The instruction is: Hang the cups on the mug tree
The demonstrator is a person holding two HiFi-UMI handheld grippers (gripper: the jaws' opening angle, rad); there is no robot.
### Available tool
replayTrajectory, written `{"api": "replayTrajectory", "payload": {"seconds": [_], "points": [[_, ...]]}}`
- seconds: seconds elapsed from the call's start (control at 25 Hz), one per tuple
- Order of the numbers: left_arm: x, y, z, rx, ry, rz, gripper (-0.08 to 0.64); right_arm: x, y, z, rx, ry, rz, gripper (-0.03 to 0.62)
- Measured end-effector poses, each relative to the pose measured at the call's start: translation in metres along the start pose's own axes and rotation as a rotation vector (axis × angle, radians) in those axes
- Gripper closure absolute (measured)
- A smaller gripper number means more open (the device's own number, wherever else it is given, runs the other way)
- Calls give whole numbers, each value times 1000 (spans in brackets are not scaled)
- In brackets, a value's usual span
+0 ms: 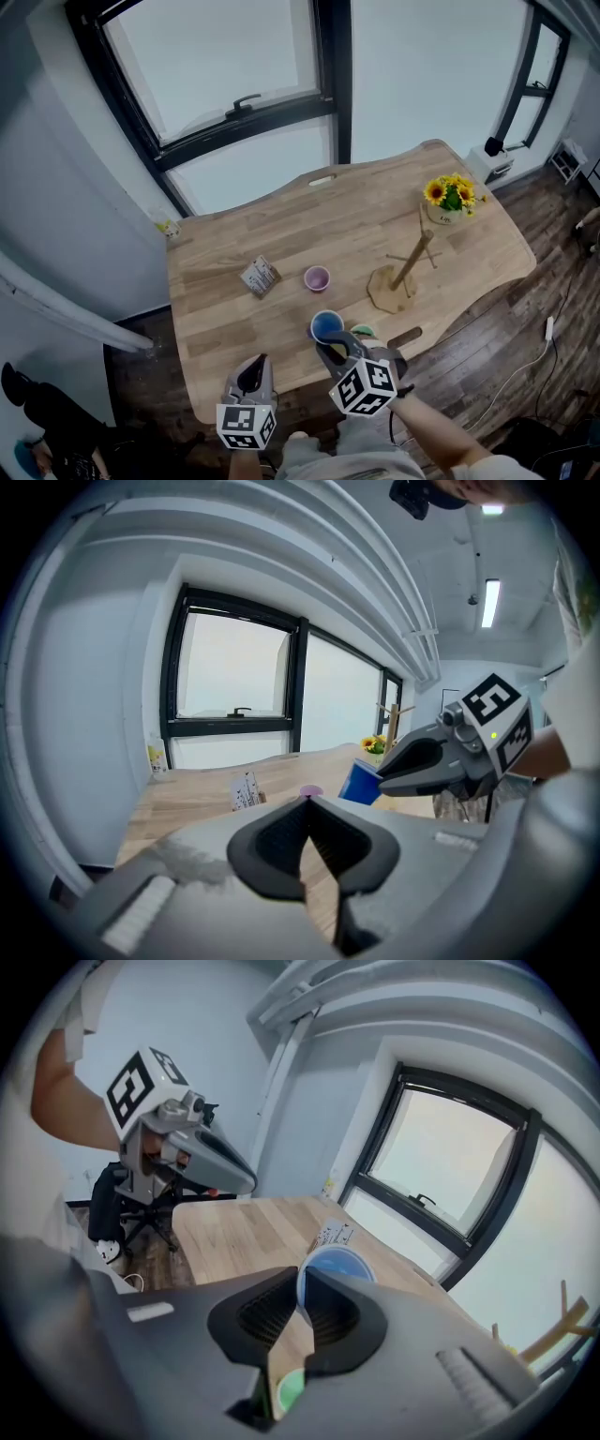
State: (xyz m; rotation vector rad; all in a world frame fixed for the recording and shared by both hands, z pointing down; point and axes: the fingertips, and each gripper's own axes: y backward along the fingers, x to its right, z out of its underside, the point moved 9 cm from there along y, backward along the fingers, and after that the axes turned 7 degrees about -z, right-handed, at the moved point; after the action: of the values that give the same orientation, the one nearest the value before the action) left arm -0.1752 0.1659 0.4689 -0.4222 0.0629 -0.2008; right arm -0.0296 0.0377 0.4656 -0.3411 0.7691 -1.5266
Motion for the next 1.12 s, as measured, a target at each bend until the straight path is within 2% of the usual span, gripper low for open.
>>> {"api": "replayTrajectory", "payload": {"seconds": [0.32,0.48,0.72,1.12], "points": [[22,-4,-8,17,-21,56,555,-2,49,12,102,-131,61,563],[35,-6,-6,4,-32,84,555,-4,57,27,121,-192,53,563],[50,-6,-9,4,-53,112,555,3,63,33,135,-202,46,565],[73,-10,-10,15,-52,94,555,31,70,38,214,-240,46,565]]}}
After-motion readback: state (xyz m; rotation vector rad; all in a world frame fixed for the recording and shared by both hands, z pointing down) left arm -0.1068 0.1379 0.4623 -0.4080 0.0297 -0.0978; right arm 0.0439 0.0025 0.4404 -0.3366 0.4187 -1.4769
